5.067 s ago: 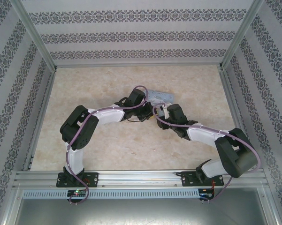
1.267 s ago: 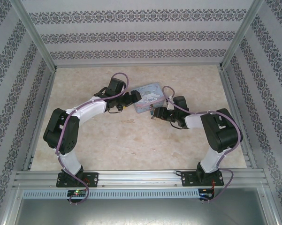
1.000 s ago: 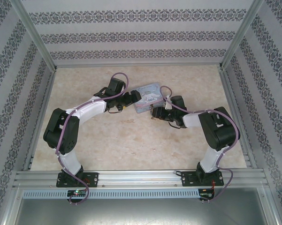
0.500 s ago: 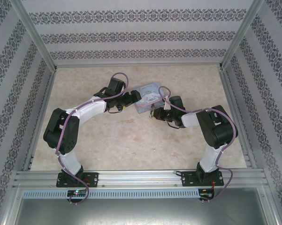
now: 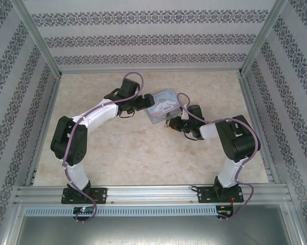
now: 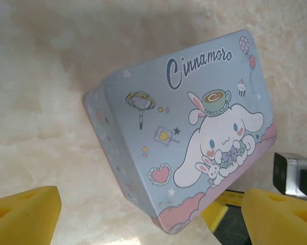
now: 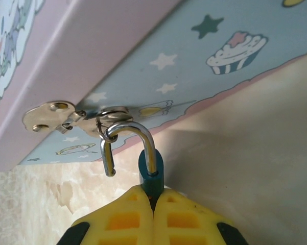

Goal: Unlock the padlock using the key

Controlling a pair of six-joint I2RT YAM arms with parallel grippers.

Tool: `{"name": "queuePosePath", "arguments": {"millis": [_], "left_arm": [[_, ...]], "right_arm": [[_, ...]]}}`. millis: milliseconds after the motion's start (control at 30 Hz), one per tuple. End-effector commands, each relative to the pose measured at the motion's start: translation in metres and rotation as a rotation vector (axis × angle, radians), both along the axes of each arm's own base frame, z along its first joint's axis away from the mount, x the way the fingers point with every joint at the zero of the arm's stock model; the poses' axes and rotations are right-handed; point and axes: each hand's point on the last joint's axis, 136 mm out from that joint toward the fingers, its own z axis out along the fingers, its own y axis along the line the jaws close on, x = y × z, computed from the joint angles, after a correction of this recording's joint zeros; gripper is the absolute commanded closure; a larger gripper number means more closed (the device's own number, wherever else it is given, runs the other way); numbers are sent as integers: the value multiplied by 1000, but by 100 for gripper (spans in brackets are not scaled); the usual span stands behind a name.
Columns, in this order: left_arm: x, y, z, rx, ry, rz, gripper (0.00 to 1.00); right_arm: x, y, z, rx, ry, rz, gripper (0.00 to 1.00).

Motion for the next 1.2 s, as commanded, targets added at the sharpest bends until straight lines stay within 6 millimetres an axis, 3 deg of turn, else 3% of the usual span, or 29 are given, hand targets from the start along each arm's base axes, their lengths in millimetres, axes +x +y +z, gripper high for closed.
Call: {"name": "queuePosePath", "arguments": {"millis": [0, 433, 1167], "left_arm": [[-7, 1, -18, 177, 26, -53, 8], [-10, -19, -50, 368, 52, -129, 7], [-31, -24, -82, 408, 107, -169, 7]], "right_arm": [[3, -2, 14, 49, -22, -19, 100], [3, -9, 18, 86, -5, -70, 100], [22, -16, 20, 205, 41, -226, 100]]}}
